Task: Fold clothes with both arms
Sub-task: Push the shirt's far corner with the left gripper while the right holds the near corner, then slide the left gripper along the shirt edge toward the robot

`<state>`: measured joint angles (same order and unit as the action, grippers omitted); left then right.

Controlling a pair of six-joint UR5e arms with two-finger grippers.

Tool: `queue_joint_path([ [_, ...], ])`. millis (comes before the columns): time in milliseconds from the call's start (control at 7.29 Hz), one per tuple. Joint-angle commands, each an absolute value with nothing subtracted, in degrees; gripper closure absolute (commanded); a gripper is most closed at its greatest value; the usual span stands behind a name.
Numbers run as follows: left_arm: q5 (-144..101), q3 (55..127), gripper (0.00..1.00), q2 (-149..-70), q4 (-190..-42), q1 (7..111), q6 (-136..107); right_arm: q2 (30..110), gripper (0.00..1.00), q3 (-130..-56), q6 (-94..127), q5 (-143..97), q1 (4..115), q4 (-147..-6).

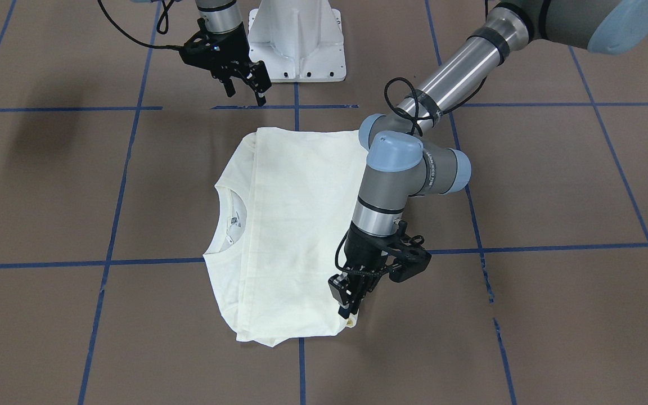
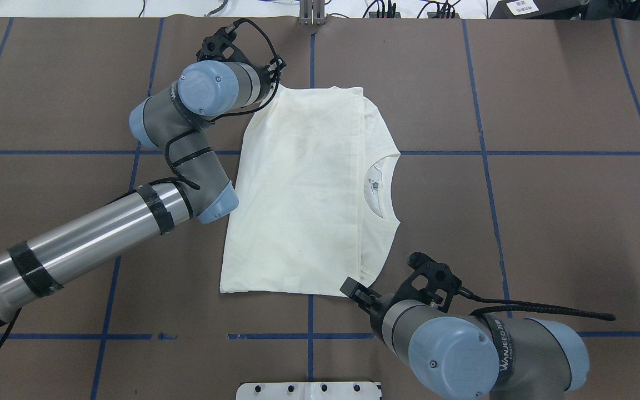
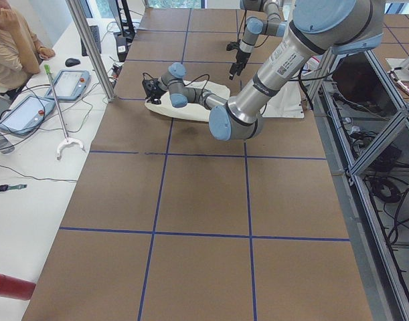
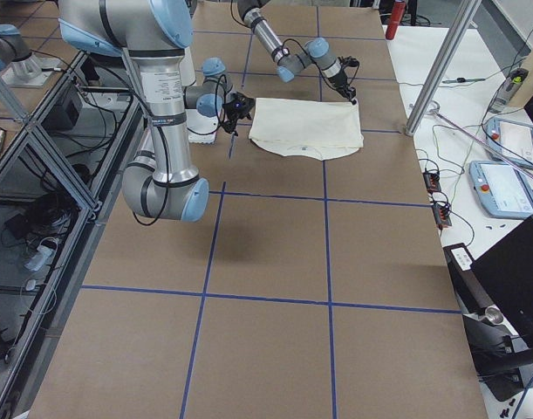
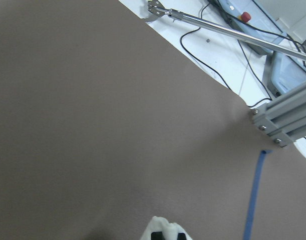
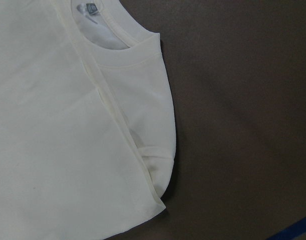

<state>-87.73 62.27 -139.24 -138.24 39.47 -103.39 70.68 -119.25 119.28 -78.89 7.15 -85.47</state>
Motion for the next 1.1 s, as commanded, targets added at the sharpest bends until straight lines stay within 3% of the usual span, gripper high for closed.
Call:
queue_joint_path([
  [0, -91.23, 79.46, 0.6, -127.42, -136.58, 38.5, -104.07, 67.17, 0.0, -115.34, 119.44, -78.31, 8.87, -85.43],
  [137, -91.49, 80.85, 0.6, -126.22, -136.67, 38.5, -104.06, 66.8, 0.0, -113.22, 119.53, -78.31, 8.79, -85.43],
  [412, -91.41, 80.68, 0.6, -126.21, -136.32, 37.71, -104.06, 65.58, 0.12, -110.4, 119.88, -78.31, 9.84, -85.52],
  [960, -91.05, 80.42, 0.6, -126.04, -136.32, 36.47, -104.15, 63.54, 0.18, -106.0, 119.88, -78.4, 10.02, -85.52],
])
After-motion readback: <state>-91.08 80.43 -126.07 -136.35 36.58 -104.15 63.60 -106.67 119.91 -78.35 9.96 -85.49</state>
